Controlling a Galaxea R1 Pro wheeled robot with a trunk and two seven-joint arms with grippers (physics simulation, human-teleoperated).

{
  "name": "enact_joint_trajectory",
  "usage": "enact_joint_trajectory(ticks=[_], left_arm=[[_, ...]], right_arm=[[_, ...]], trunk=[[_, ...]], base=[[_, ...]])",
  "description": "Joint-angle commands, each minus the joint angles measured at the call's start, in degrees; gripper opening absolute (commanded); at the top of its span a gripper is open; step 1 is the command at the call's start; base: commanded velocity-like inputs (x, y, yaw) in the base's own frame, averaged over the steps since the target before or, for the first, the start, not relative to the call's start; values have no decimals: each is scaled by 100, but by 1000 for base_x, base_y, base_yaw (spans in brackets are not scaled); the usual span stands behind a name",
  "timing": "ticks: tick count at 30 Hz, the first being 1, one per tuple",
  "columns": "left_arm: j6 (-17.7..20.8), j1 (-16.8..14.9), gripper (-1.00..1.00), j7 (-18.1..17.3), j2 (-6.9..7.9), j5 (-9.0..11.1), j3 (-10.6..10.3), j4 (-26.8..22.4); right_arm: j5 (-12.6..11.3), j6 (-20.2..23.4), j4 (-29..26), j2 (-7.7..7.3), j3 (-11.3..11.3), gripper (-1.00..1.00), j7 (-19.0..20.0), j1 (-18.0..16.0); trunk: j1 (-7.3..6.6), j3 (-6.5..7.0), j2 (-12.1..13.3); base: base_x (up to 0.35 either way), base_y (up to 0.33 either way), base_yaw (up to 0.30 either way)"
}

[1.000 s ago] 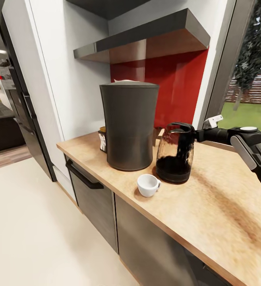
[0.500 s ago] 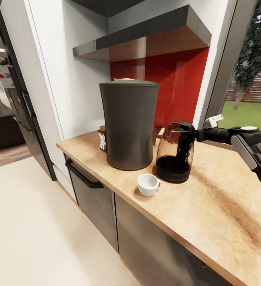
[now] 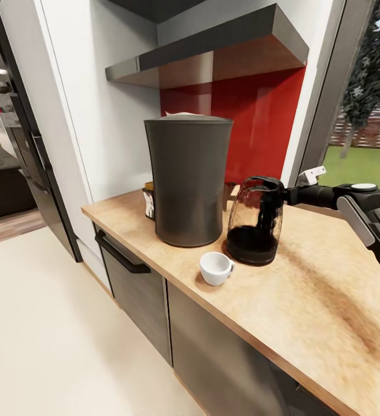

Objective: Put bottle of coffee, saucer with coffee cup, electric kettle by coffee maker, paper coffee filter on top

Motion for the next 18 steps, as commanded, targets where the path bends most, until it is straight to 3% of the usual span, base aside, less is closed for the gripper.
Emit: enact_joint_trajectory(ticks=[1,8,9,18], left_arm=[[-33,-5,100,-15,1,-46,44,8],[-33,-5,100,-15,1,-47,44,8],[-33,-5,100,-15,1,-46,44,8],[-33,-5,100,-15,1,-46,44,8]], right_arm=[[15,20,1,-4,72,-100,4,-1],[10,20,1,-4,72,-100,3,-1],[11,20,1,-4,72,100,5,-1],[8,20,1,-4,72,100,0,-1]], trunk=[[0,-8,-2],[0,-8,-2],[0,-8,-2],[0,-8,-2]], base=[[0,0,0],[0,0,0],[0,0,0],[0,0,0]])
